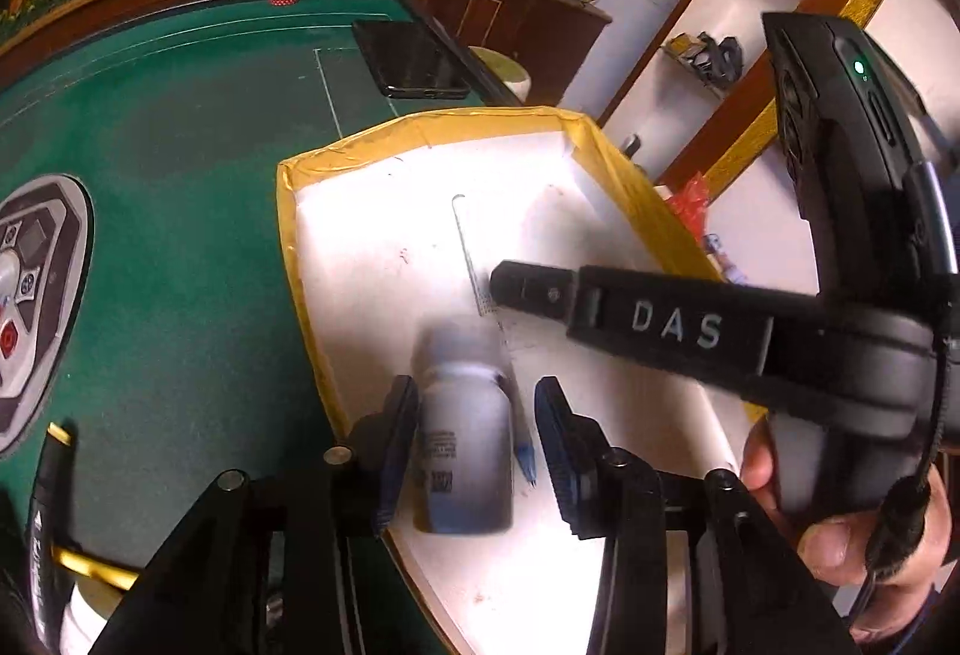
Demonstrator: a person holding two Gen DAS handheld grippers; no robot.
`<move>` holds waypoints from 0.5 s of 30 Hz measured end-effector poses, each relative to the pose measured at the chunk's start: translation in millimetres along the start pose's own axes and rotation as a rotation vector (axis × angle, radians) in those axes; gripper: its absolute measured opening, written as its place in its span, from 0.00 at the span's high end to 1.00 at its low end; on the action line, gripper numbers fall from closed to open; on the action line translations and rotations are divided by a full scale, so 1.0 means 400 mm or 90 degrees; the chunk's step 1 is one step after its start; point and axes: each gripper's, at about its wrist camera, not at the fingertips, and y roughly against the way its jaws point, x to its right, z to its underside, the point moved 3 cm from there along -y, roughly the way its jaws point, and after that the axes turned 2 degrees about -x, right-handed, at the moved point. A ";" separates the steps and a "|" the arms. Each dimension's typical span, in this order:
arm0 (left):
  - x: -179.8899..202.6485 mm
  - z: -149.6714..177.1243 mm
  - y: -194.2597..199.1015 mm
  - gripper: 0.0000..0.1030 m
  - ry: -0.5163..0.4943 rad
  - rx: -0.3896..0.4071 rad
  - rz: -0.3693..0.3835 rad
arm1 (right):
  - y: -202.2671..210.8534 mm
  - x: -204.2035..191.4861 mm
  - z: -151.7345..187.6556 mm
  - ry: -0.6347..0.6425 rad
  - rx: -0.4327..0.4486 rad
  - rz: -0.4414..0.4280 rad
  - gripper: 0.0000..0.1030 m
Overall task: Organize rigid objects
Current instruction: 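Carry the white bottle into the tray with the left tool while the right tool drops the pen there, then grasp the red-labelled white bottle with the right tool while the left tool grasps a black marker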
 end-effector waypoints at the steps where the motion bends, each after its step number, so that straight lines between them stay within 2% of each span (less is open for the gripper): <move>1: 0.001 0.003 0.011 0.58 -0.003 0.002 0.001 | 0.014 0.000 0.004 -0.001 0.011 0.005 0.87; 4: 0.011 0.029 0.074 0.55 -0.010 0.026 0.007 | 0.076 -0.005 0.027 0.000 0.048 -0.008 0.87; 6: 0.017 0.059 0.130 0.42 -0.020 0.044 0.014 | 0.126 -0.014 0.059 -0.002 0.072 -0.018 0.86; 8: 0.010 0.099 0.192 0.35 -0.024 0.065 0.030 | 0.173 -0.032 0.097 0.002 0.091 -0.042 0.81; 10: -0.008 0.142 0.249 0.33 -0.024 0.081 0.043 | 0.213 -0.067 0.148 0.021 0.104 -0.071 0.74; 12: -0.038 0.194 0.307 0.33 -0.028 0.082 0.049 | 0.237 -0.102 0.198 0.040 0.107 -0.107 0.71; 15: -0.094 0.259 0.395 0.33 -0.035 0.104 0.030 | 0.233 -0.168 0.280 0.077 0.080 -0.158 0.68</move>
